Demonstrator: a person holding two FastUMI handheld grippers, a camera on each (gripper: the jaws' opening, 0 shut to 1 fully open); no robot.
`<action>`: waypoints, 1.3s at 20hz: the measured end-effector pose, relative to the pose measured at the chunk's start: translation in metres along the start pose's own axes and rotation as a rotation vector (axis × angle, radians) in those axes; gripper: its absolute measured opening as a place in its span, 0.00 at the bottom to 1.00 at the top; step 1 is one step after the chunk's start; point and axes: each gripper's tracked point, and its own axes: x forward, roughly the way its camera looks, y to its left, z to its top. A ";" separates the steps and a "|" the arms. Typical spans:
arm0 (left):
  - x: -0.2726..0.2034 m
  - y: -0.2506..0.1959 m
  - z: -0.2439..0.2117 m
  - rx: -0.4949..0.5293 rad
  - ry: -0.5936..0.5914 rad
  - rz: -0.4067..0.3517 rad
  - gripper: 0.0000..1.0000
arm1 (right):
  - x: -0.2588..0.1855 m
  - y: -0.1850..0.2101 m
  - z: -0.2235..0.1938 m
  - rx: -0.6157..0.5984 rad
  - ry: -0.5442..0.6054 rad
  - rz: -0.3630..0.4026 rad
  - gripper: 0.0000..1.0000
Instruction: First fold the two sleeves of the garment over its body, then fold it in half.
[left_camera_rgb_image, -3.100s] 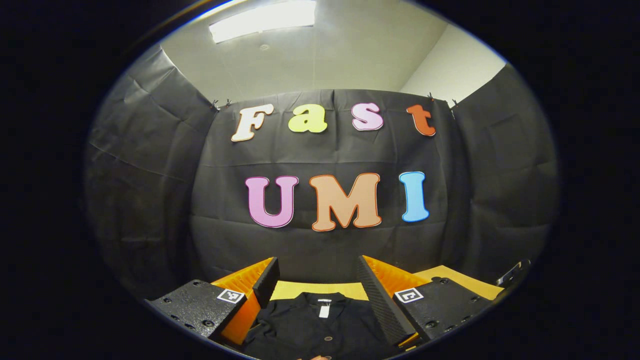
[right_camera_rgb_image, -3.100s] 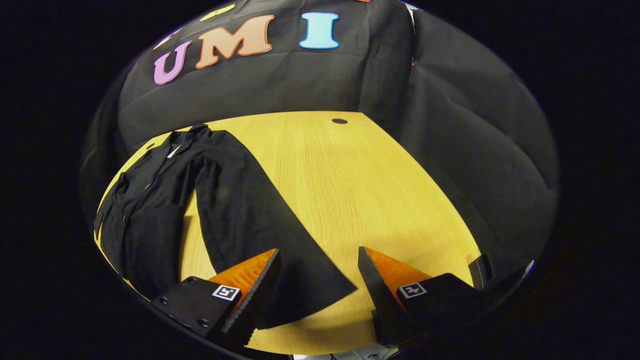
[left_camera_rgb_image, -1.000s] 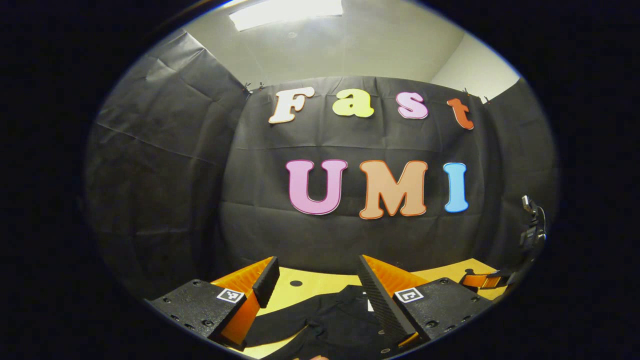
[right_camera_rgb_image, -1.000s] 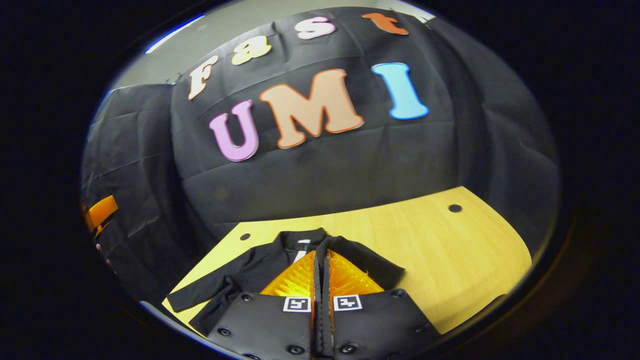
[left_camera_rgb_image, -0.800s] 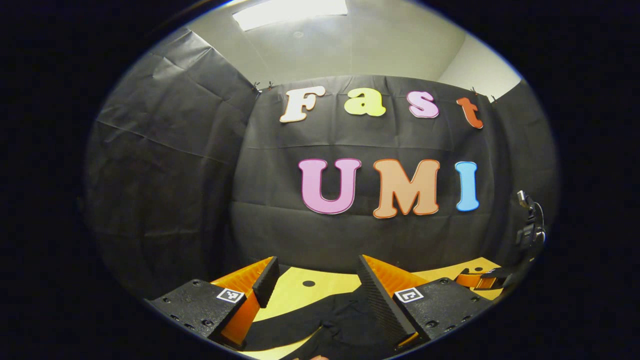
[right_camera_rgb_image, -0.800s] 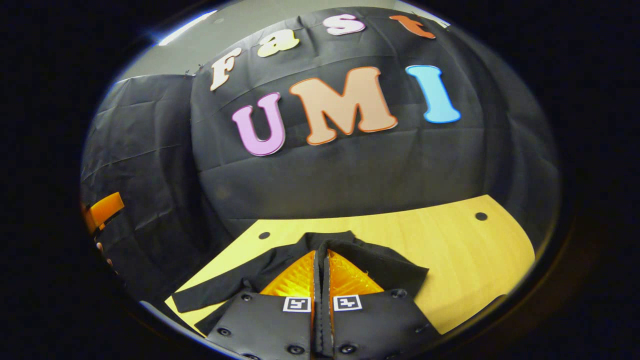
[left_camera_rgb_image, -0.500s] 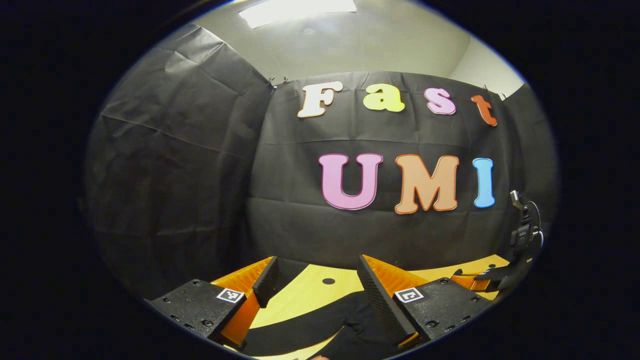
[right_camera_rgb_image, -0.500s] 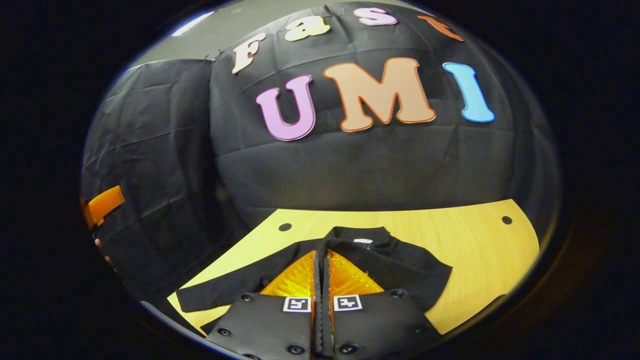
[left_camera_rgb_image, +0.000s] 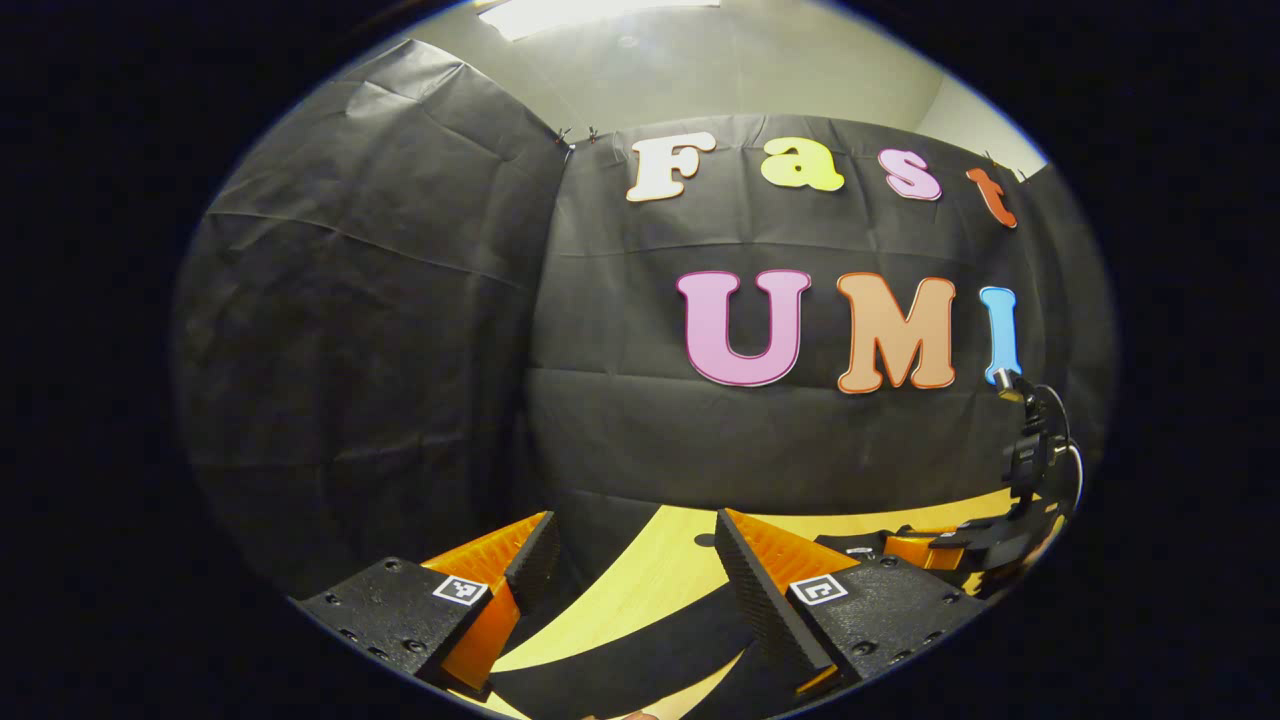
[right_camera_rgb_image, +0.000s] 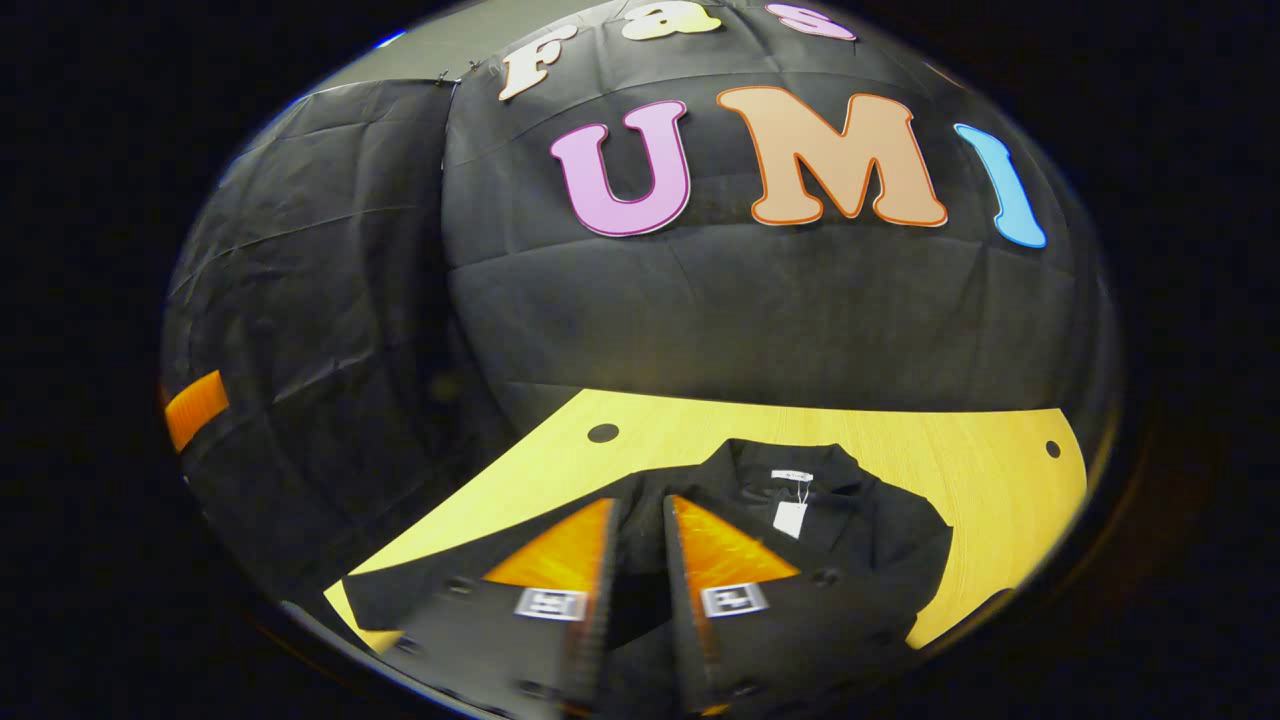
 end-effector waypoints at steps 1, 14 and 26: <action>0.002 0.005 -0.006 0.004 0.019 0.001 0.92 | -0.005 -0.002 0.010 0.002 -0.046 -0.018 0.69; -0.009 0.050 -0.189 0.061 0.458 0.041 0.95 | -0.114 -0.058 0.085 -0.023 -0.352 -0.142 0.94; -0.035 0.077 -0.294 0.049 0.654 0.089 0.92 | -0.135 -0.066 0.062 -0.064 -0.296 -0.200 0.97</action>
